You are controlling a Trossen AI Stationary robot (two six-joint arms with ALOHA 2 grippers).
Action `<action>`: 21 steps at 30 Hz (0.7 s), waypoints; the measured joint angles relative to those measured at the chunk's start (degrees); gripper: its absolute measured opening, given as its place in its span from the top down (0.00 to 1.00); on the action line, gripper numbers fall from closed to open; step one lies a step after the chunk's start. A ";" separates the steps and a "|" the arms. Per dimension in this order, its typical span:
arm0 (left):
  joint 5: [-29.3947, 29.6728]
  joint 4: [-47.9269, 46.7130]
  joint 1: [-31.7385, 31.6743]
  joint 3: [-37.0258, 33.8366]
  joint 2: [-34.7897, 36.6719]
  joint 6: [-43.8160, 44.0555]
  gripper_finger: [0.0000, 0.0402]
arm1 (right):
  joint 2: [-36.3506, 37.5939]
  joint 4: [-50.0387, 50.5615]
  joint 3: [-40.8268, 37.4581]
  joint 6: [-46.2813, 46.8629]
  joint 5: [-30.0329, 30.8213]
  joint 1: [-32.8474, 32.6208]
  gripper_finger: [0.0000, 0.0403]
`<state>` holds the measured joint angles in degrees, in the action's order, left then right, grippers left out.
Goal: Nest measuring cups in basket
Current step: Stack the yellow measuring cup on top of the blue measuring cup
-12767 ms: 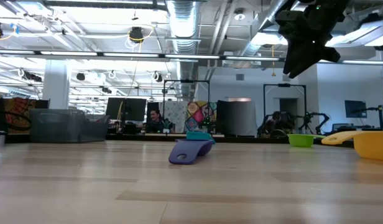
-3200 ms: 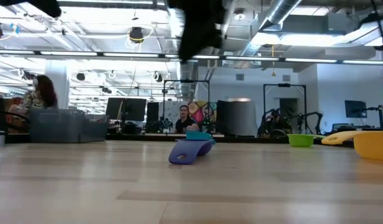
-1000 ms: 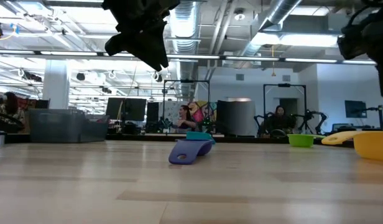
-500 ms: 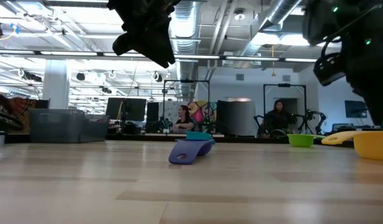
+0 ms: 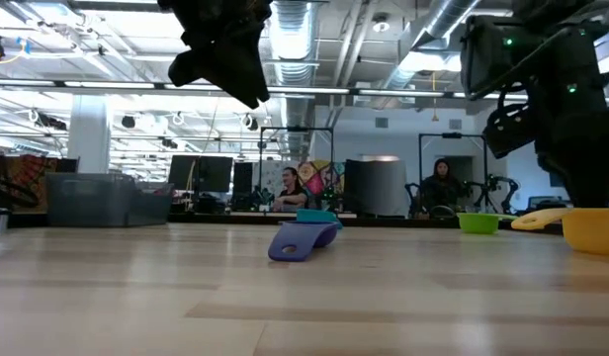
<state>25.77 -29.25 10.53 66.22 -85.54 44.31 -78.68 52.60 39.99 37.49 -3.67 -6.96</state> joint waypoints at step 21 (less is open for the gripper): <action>-1.02 2.42 -0.10 0.00 0.02 2.97 0.81 | -4.33 -28.13 9.73 1.24 -0.25 3.41 0.96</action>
<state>24.75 -26.83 10.44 66.22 -85.52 47.28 -83.00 24.48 49.72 38.73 -3.92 -3.55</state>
